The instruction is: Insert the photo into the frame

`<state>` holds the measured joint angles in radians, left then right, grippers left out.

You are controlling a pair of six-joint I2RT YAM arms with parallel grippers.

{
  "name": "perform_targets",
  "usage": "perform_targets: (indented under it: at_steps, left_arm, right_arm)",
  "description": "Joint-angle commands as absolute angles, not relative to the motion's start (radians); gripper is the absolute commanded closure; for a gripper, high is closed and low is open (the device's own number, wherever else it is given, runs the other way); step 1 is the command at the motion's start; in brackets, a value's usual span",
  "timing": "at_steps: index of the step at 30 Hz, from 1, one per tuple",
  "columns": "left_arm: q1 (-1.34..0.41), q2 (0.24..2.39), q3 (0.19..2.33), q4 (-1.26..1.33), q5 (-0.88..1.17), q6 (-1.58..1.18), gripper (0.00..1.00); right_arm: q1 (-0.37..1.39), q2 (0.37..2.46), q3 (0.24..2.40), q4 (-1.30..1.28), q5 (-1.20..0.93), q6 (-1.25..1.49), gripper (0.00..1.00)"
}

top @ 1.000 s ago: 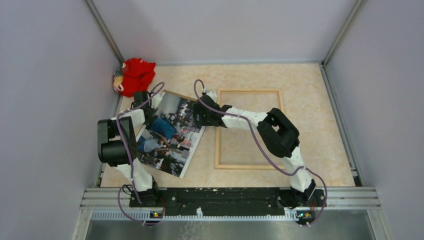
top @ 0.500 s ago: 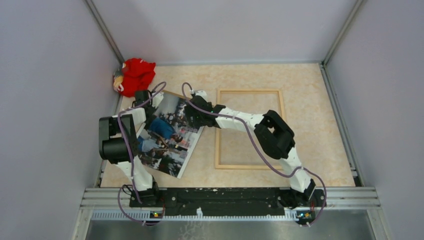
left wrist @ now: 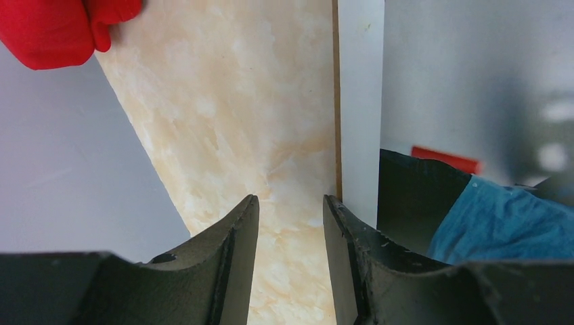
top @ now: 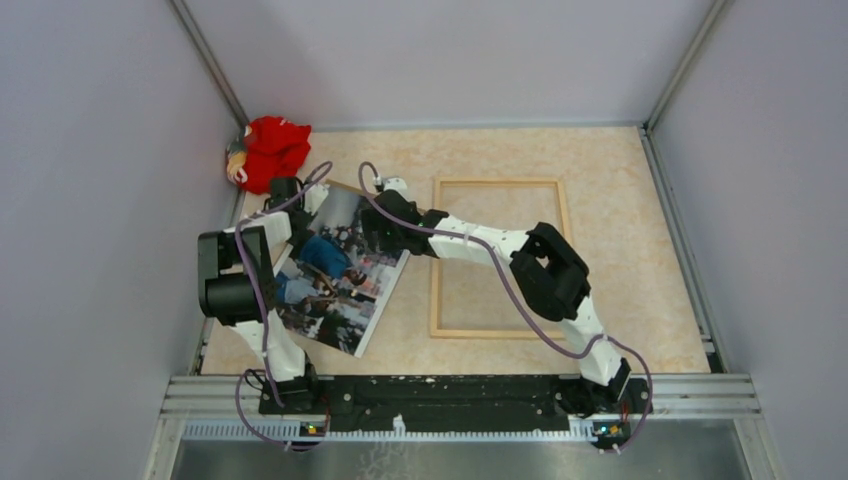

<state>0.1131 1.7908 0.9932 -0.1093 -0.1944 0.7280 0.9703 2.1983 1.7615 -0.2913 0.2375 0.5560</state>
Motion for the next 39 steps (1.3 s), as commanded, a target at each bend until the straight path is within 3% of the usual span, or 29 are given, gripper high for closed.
perform_targets:
  at_steps: [1,10,17,39]
  left_arm:
    - [0.136,1.844,0.981,-0.354,0.012,0.664,0.51]
    - [0.199,1.844,1.262,-0.526,0.144,0.61,0.5]
    - [0.19,1.937,1.339,-0.461,0.131,0.544,0.51]
    - [0.136,1.917,1.223,-0.402,0.14,0.545,0.5]
  right_arm:
    - [0.943,2.097,1.633,-0.32,0.24,0.673,0.17]
    - [0.9,2.085,1.515,-0.286,0.186,0.757,0.16]
    - [0.857,2.101,1.48,-0.247,0.165,0.803,0.16]
    - [0.838,2.128,1.48,-0.166,0.091,0.825,0.16]
